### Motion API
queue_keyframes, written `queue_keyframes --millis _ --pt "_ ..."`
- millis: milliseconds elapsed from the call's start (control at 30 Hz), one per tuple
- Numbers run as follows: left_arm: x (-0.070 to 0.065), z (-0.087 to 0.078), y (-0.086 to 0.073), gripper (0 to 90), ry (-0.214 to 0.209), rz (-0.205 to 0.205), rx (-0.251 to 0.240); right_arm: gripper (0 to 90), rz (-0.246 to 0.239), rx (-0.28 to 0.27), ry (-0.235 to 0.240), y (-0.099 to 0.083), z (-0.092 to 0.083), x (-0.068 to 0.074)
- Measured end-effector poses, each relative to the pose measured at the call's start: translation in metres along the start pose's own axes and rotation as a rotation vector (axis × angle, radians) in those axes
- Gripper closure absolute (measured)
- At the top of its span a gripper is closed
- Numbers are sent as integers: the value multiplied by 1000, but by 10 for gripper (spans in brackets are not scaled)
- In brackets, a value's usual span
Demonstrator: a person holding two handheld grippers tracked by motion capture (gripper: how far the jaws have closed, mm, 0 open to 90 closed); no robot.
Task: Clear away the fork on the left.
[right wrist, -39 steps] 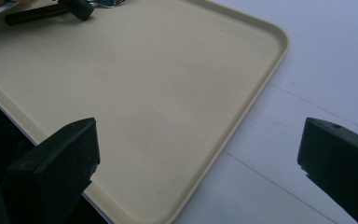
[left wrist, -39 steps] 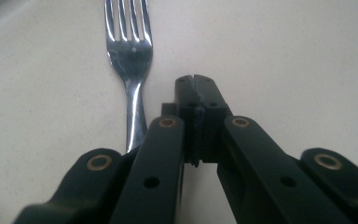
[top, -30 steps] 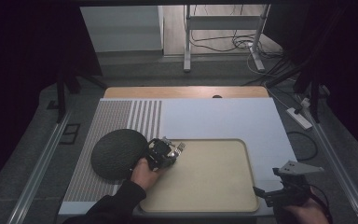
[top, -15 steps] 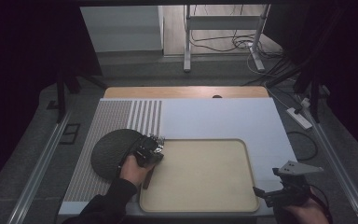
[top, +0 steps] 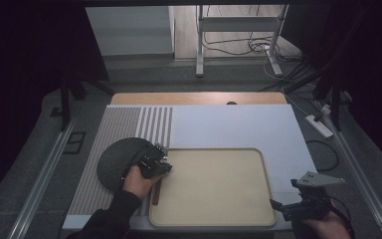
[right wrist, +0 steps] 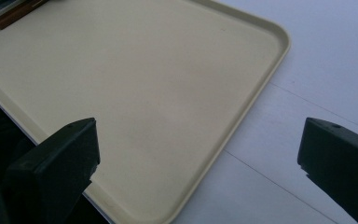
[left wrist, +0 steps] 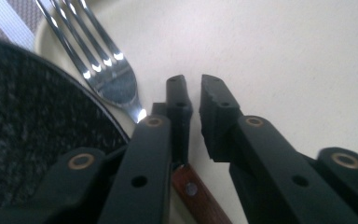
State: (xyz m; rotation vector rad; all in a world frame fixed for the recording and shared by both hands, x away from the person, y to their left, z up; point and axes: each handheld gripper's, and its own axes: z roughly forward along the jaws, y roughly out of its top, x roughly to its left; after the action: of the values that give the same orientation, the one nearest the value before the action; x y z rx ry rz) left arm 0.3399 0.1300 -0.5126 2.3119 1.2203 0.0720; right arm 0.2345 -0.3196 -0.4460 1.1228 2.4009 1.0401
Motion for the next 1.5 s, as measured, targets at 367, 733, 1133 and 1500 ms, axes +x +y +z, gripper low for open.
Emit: queue_keyframes --millis 367,733,1133,1500 --pt "0 -12 0 598 -6 26 -97 0 1 0 1 0 0 0" --pt "4 -26 -5 338 -22 37 -152 0 6 -1 7 0 0 -1" --pt "6 -45 -15 161 -53 51 -200 0 6 -5 9 0 0 -1" --pt "7 -56 -23 45 -34 33 -218 0 8 -5 11 0 0 -1"
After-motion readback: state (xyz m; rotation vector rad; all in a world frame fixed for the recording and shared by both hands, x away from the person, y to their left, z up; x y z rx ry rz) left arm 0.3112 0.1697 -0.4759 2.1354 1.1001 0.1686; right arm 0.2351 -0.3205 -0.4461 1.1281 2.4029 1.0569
